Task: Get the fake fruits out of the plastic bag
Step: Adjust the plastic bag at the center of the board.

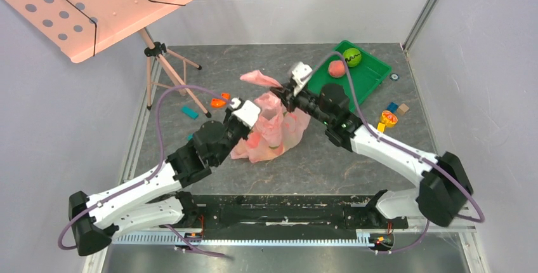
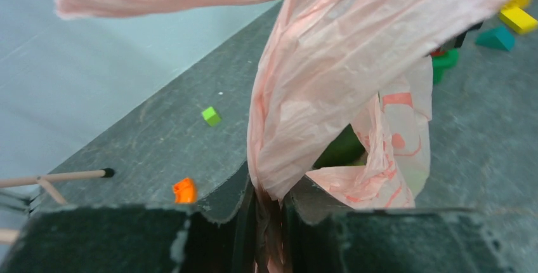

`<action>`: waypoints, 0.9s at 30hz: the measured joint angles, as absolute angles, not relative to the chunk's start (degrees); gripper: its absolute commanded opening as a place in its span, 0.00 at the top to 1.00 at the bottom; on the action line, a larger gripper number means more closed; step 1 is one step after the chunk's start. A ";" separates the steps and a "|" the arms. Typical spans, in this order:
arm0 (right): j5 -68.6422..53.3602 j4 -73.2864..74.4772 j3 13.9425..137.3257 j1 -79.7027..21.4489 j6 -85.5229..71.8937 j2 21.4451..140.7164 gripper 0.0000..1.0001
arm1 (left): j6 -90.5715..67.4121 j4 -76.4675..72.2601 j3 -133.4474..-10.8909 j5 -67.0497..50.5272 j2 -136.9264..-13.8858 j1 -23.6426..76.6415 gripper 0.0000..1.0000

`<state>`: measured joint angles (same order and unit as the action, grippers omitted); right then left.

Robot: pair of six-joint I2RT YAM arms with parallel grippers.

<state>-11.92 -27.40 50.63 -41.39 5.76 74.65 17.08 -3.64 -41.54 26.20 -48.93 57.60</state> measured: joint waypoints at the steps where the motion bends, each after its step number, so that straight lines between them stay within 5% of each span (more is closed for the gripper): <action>1: -11.29 -26.24 53.21 -41.34 5.76 76.44 1.00 | 16.91 -3.84 -42.85 25.91 -50.24 55.99 0.82; 10: -10.13 -23.44 68.29 -40.18 4.84 88.14 1.00 | 10.09 -4.84 -51.51 14.33 -56.62 35.97 0.98; 27: -7.77 -44.38 28.86 -40.01 0.34 69.28 1.00 | -8.19 -12.88 -26.44 -1.48 -39.22 35.75 0.98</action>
